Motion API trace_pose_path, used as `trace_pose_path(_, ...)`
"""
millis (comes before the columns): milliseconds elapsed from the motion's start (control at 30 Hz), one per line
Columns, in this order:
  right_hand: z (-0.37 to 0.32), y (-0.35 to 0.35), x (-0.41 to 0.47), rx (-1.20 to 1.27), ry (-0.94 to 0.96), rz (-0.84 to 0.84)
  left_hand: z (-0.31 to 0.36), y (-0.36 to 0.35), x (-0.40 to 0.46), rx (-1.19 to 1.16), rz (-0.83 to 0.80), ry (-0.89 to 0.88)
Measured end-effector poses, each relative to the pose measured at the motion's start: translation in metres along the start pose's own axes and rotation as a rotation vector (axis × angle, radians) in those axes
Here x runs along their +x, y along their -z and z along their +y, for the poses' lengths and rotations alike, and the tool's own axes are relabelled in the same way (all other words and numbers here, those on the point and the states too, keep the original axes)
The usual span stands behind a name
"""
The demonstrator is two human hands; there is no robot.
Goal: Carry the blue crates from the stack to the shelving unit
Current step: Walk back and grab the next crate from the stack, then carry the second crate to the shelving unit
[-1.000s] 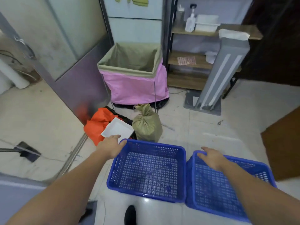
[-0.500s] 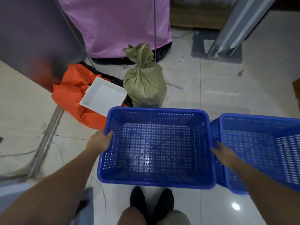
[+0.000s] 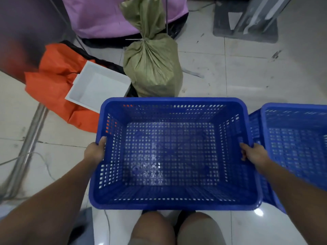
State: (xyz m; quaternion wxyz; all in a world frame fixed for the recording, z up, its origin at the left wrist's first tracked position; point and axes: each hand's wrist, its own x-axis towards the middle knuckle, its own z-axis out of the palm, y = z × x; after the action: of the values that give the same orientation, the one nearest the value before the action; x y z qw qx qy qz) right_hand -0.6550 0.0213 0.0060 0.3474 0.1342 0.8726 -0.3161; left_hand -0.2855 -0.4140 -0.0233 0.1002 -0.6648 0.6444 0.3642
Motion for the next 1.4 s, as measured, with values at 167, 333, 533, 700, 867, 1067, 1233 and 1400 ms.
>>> trace_pose_path(167,-0.045,0.067,-0.077,0.048,0.018,0.005,0.049,0.089,-0.09,-0.092,0.002,0.017)
trace_pose_path(333,-0.12,0.172,-0.192,0.106,0.082,-0.065,0.131,0.222,-0.206,-0.088,0.032,-0.098)
trace_pose_path(533,-0.238,0.308,-0.321,0.118,0.269,-0.067,0.246,0.381,-0.315,0.026,0.136,-0.282)
trace_pose_path(700,-0.319,0.408,-0.407,0.095,0.38,-0.04,0.331,0.486,-0.39,0.188,0.211,-0.418)
trace_pose_path(867,-0.37,0.512,-0.488,0.162,0.462,0.058,0.41,0.567,-0.491,0.212,0.23,-0.566)
trace_pose_path(1067,-0.383,0.597,-0.558,0.41,0.514,0.073,0.479,0.608,-0.564,0.058,0.291,-0.761)
trace_pose_path(1233,-0.36,0.633,-0.581,0.464,0.506,0.2,0.524,0.596,-0.577,0.08,0.18,-0.826)
trace_pose_path(1400,-0.309,0.649,-0.594,0.525,0.461,0.34,0.588,0.546,-0.578,0.008,0.098,-0.963)
